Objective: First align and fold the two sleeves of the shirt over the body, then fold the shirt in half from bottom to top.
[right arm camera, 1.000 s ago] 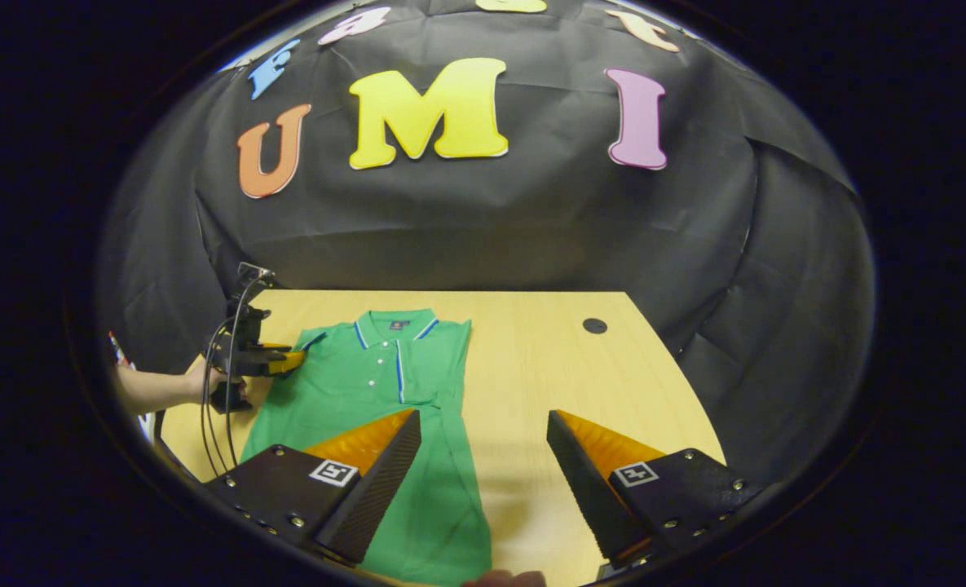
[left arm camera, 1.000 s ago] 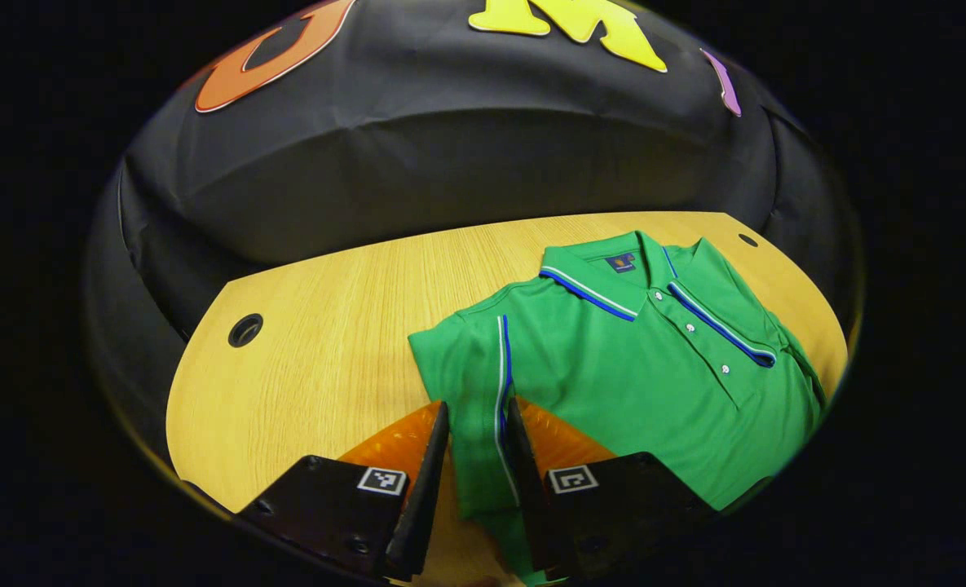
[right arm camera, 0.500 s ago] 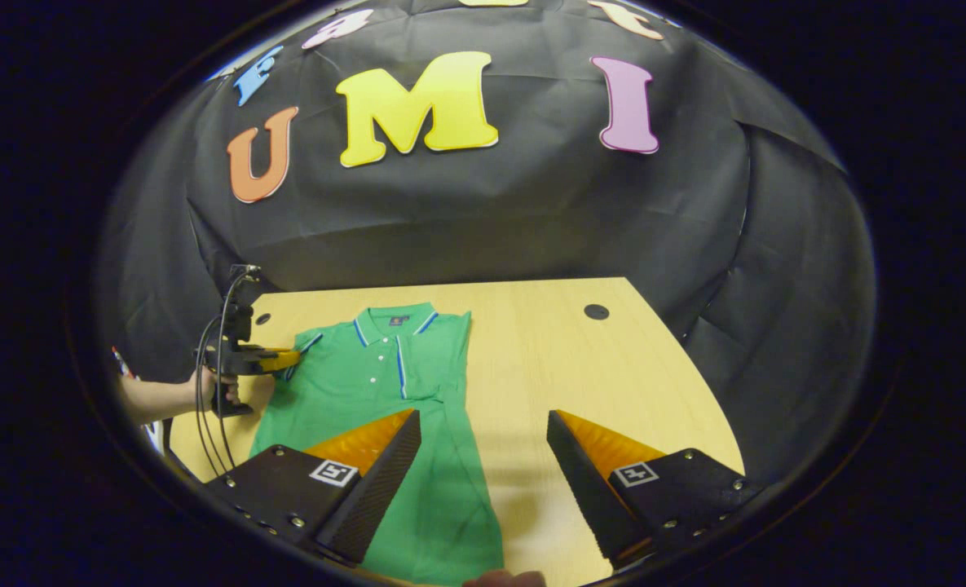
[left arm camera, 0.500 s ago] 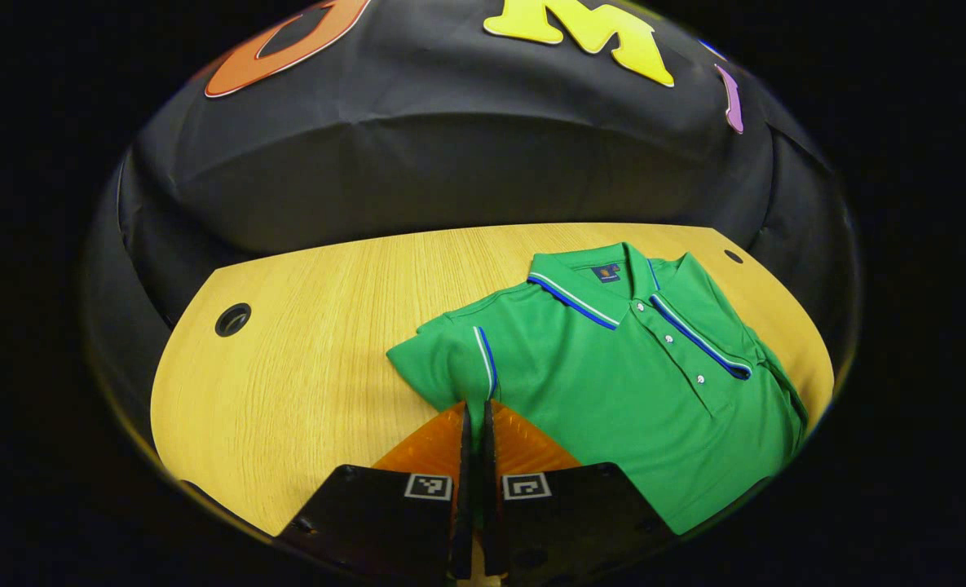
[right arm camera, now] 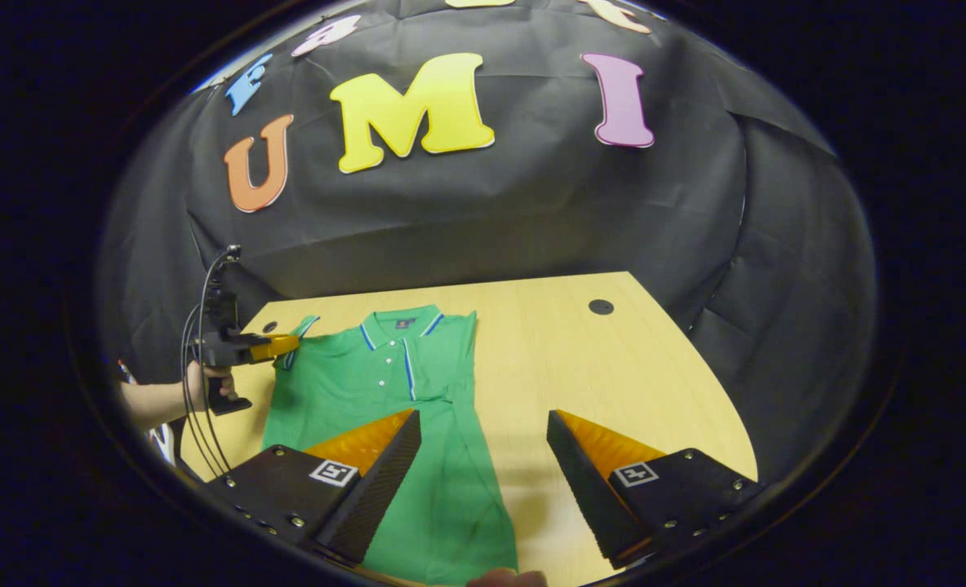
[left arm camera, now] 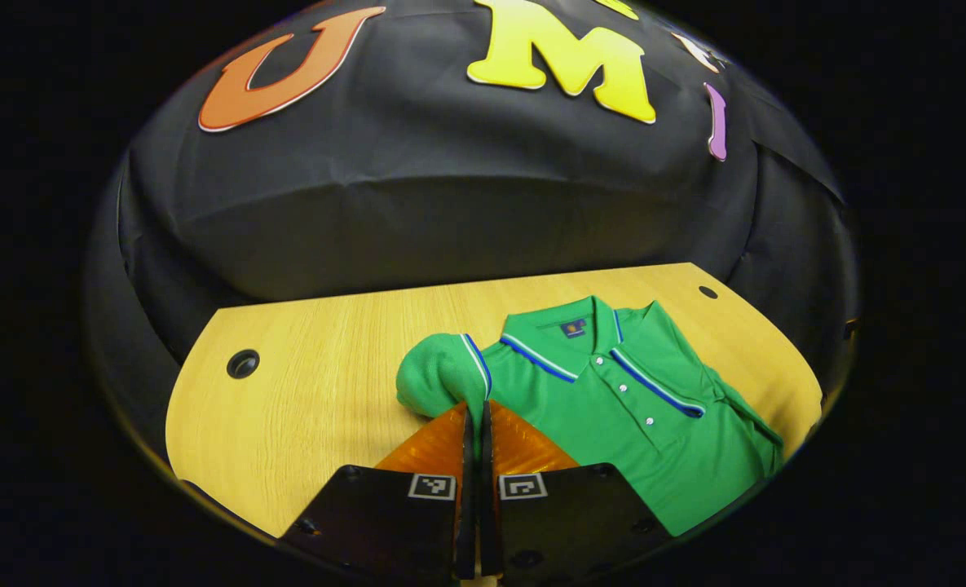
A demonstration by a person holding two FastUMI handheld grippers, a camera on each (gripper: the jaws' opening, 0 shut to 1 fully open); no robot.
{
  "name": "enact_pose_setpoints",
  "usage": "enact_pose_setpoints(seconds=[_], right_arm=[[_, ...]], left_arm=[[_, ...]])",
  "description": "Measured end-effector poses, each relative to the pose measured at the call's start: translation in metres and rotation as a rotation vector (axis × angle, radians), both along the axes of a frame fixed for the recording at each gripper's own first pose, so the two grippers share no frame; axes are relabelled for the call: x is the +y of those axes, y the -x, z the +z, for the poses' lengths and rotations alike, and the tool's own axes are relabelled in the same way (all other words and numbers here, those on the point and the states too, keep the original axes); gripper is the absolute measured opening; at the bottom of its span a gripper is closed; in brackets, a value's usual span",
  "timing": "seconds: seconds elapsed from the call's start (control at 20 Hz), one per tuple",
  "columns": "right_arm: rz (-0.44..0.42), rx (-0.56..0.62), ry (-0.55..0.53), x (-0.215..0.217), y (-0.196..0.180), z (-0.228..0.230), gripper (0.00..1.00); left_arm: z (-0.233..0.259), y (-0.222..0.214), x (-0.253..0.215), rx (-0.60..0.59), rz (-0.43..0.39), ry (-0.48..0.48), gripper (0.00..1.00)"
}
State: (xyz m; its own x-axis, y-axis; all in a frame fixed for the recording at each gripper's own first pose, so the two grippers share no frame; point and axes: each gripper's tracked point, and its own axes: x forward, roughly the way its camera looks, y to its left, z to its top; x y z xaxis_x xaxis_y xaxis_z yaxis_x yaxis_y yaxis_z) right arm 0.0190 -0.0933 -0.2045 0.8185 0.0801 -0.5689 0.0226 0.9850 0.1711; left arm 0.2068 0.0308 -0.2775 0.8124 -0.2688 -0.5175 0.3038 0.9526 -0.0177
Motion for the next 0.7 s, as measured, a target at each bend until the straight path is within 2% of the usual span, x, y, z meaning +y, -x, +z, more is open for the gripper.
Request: enact_pose_setpoints(seconds=[0.35,0.45,0.6,0.65,0.7], right_arm=[[-0.052,-0.009,-0.024,-0.019,0.015,0.004,0.98],[-0.074,-0.007,-0.03,-0.026,0.018,0.003,0.98],[-0.092,0.004,-0.035,-0.031,0.023,-0.002,0.98],[-0.095,0.006,-0.036,-0.032,0.024,-0.004,0.98],[-0.097,0.006,-0.036,-0.033,0.024,-0.004,0.98]], left_arm=[[0.011,0.0,-0.065,-0.001,-0.124,-0.055,0.06],[-0.001,0.003,-0.083,0.03,-0.158,-0.056,0.06],[-0.034,0.024,-0.11,0.14,-0.241,-0.038,0.06],[-0.045,0.032,-0.111,0.18,-0.246,-0.049,0.07],[-0.05,0.04,-0.11,0.206,-0.245,-0.051,0.24]])
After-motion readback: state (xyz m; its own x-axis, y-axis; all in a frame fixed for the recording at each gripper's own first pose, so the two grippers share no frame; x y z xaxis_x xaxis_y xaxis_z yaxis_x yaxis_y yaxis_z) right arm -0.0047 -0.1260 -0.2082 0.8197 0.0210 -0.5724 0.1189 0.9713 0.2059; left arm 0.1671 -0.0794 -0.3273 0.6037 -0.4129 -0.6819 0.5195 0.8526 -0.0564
